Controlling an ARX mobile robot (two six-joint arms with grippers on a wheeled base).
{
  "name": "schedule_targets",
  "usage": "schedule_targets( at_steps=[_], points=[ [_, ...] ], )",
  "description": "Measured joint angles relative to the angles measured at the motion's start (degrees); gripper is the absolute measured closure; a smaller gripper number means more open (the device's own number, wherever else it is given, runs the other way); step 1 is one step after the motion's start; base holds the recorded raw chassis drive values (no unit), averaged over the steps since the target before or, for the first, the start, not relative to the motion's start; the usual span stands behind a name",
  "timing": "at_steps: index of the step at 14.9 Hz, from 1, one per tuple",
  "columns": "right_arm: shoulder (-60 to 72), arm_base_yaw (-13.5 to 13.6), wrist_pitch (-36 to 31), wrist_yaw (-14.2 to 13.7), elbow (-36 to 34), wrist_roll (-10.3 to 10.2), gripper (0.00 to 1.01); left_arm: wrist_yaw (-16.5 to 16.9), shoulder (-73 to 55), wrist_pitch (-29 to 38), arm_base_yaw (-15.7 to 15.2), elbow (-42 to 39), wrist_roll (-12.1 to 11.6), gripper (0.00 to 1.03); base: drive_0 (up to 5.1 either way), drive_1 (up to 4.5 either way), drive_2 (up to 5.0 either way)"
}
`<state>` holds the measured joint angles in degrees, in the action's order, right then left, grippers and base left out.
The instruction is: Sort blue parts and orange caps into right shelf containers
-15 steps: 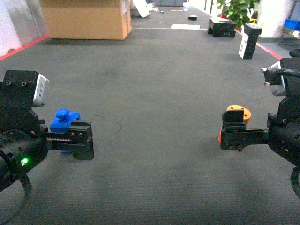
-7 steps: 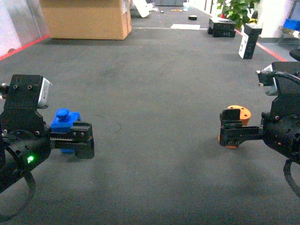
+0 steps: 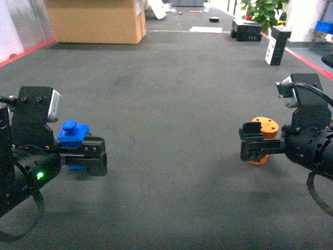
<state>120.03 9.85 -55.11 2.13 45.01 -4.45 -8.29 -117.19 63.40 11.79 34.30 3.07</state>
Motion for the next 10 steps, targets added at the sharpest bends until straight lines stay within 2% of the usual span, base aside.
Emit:
schedule_targets(
  at_steps=[2, 5, 7, 8, 9, 10],
  points=[
    [0.7, -0.2, 0.2, 0.3, 0.7, 0.0, 0.03, 0.0, -0.3, -0.4, 0.0, 0.0, 0.0, 0.05, 0.0, 0.0, 0.0],
    [1.6, -0.2, 0.8, 0.2, 1.7, 0.3, 0.31, 0.4, -0.3, -1.4, -0.2, 0.4, 0.2, 0.06, 0.0, 0.0, 0.0],
    [1.7, -0.2, 1.1, 0.1, 1.9, 0.7, 0.52, 0.5, -0.3, -1.6, -0.3, 0.5, 0.2, 0.27, 0.0, 0.0, 0.0],
    [1.7, -0.2, 1.2, 0.1, 2.1, 0.7, 0.56, 0.7, -0.3, -1.7, -0.3, 0.5, 0.2, 0.36, 0.0, 0.0, 0.0],
    [1.7, -0.2, 1.5, -0.2, 2.2, 0.7, 0.56, 1.0, -0.3, -1.8, -0.5, 0.5, 0.5, 0.6, 0.0, 0.0, 0.0],
    [1.5, -0.2, 0.6, -1.0, 1.6, 0.4, 0.56, 1.0, -0.3, -1.2, -0.6, 0.4, 1.2, 0.61, 0.0, 0.0, 0.0]
  ],
)
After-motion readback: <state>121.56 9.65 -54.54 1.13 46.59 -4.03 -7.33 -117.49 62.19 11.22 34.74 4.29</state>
